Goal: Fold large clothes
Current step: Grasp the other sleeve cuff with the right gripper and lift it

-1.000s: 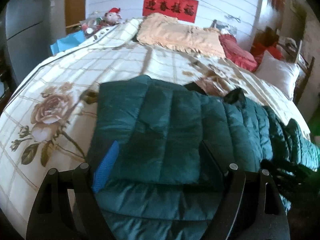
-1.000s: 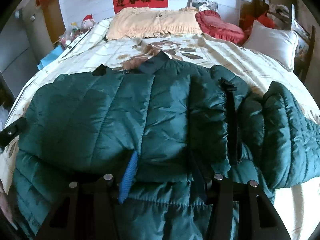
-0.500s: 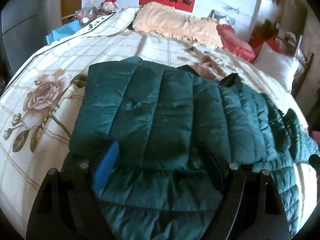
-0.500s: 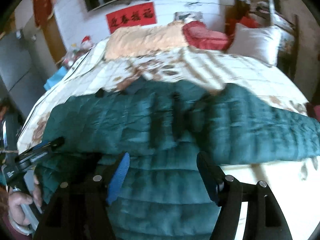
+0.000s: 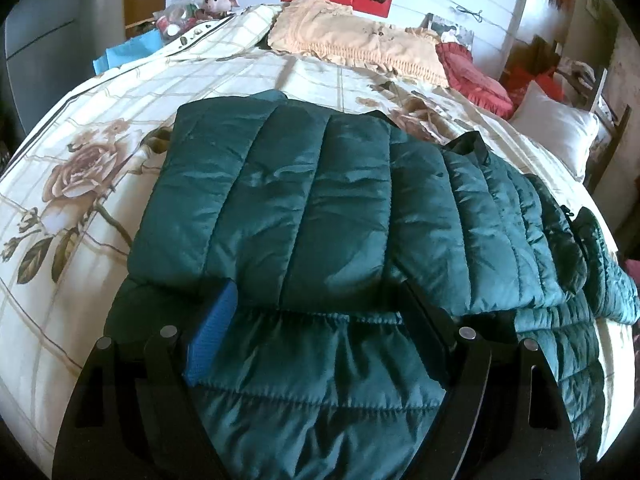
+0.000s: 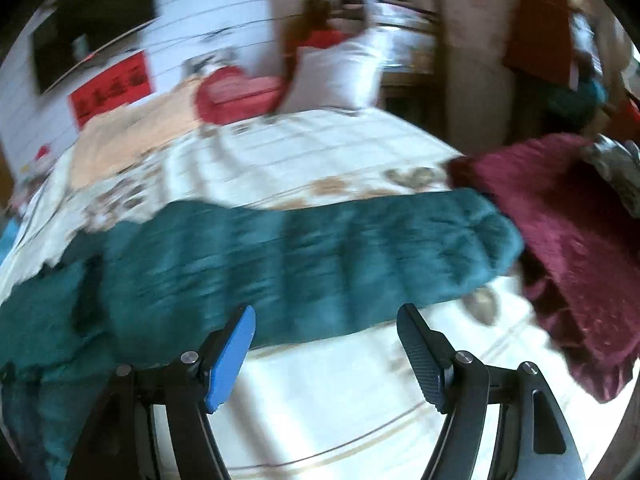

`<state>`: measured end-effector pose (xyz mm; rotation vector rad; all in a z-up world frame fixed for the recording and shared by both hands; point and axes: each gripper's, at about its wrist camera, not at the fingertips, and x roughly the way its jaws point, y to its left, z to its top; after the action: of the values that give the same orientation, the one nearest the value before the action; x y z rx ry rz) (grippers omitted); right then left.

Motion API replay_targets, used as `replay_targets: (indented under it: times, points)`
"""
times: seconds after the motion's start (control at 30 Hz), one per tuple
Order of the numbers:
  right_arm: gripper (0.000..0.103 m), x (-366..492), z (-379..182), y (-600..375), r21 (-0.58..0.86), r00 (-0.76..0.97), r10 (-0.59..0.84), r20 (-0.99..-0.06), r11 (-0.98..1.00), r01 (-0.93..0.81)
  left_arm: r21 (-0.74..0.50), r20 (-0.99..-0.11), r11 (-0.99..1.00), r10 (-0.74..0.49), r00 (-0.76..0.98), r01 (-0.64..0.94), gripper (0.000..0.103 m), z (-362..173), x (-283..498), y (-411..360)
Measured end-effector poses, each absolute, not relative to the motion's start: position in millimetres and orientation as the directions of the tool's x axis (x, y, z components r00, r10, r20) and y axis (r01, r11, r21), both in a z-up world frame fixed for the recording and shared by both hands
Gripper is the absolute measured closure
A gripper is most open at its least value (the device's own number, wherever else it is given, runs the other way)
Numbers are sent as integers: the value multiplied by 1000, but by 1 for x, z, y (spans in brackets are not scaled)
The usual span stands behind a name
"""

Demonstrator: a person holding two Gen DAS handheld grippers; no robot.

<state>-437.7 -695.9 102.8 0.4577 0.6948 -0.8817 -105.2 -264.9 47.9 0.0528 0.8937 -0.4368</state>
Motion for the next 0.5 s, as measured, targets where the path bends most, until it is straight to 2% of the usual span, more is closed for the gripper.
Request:
replay_targets:
  times: [0.2,0.5]
  points:
    - [31,-489,89,-773,166,361,-557,-748,370,914,-113,-762,912,-334,555,395,20,45,-107,-268]
    - [31,-510,64,-826,218,318,-534,-784,243,945,-125,-764,910,-343,546,396,20,42,-105,-267]
